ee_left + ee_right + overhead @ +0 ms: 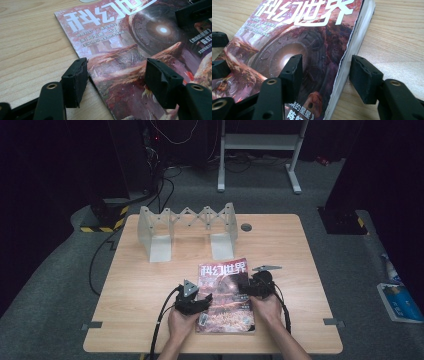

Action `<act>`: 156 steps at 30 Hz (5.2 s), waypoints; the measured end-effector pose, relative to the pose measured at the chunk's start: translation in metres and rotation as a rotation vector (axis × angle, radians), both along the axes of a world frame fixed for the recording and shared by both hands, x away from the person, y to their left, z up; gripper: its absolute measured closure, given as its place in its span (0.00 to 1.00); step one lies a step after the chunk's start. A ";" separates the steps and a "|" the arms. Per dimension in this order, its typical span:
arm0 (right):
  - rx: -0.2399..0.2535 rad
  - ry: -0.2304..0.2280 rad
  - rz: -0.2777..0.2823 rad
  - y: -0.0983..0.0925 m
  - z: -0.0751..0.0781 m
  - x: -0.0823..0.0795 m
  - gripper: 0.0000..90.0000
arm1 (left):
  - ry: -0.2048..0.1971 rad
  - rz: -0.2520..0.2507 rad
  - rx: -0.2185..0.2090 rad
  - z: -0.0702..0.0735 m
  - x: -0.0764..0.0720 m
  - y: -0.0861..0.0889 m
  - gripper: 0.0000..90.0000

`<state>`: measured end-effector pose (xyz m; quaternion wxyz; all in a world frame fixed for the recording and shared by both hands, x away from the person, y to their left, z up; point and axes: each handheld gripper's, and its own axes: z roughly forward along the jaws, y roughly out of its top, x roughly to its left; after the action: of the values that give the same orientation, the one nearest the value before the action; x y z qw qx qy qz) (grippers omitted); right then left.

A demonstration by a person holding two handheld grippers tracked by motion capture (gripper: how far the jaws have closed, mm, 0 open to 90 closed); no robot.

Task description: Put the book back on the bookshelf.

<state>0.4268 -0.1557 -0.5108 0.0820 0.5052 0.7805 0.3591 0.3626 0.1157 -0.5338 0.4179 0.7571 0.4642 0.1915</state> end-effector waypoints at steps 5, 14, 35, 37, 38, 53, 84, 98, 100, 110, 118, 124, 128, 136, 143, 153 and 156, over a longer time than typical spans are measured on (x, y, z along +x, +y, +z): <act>-0.004 -0.045 0.007 -0.001 0.005 -0.004 0.60 | -0.003 0.000 0.003 0.000 0.000 0.000 0.39; 0.010 -0.066 0.049 -0.007 0.008 -0.010 0.66 | -0.003 0.003 0.005 0.000 0.000 -0.001 0.39; 0.004 -0.026 0.167 0.009 0.009 -0.016 0.77 | -0.003 0.006 0.000 0.000 0.000 -0.001 0.39; 0.013 -0.024 0.178 0.009 0.009 -0.015 0.83 | -0.002 0.007 -0.004 -0.001 0.000 -0.001 0.39; 0.016 -0.023 0.181 0.008 0.009 -0.015 0.86 | -0.002 0.005 -0.003 0.000 0.000 -0.001 0.39; 0.052 -0.115 0.235 0.005 0.021 -0.030 0.97 | 0.037 -0.015 -0.060 0.001 0.004 0.006 0.34; 0.168 -0.217 0.293 -0.006 0.033 -0.043 0.97 | 0.080 -0.115 -0.155 0.001 0.007 0.006 0.22; 0.202 -0.236 0.307 -0.018 0.036 -0.045 0.97 | 0.137 -0.155 -0.153 0.008 0.020 -0.007 0.26; 0.200 -0.235 0.307 -0.019 0.035 -0.044 0.97 | 0.136 -0.149 -0.162 0.008 0.020 -0.007 0.30; 0.132 -0.210 0.285 -0.017 0.026 -0.038 0.96 | 0.135 -0.151 -0.163 0.010 0.019 -0.004 0.54; 0.008 -0.170 0.214 -0.013 0.018 -0.034 0.82 | 0.119 -0.160 -0.081 0.013 0.016 -0.011 0.65; -0.056 -0.171 0.147 -0.026 0.018 -0.035 0.74 | 0.115 -0.159 -0.076 0.014 0.015 -0.012 0.65; -0.042 -0.181 0.066 -0.047 0.021 -0.039 0.86 | 0.111 -0.160 -0.063 0.016 0.015 -0.013 0.65; -0.127 -0.109 0.020 -0.046 0.006 -0.026 1.00 | 0.113 -0.156 -0.057 0.016 0.016 -0.013 0.63; -0.168 -0.115 0.073 -0.032 -0.003 -0.026 1.00 | 0.129 -0.152 -0.069 0.014 0.020 -0.014 0.57; -0.184 -0.157 0.112 -0.030 -0.005 -0.028 1.00 | 0.167 -0.175 -0.099 0.011 0.024 -0.013 0.50; -0.177 -0.168 0.123 -0.029 -0.006 -0.028 1.00 | 0.189 -0.182 -0.139 0.010 0.025 -0.012 0.44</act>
<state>0.3991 -0.1850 -0.5164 0.1692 0.4154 0.8290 0.3339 0.3877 0.1036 -0.5234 0.4392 0.7801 0.4430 0.0483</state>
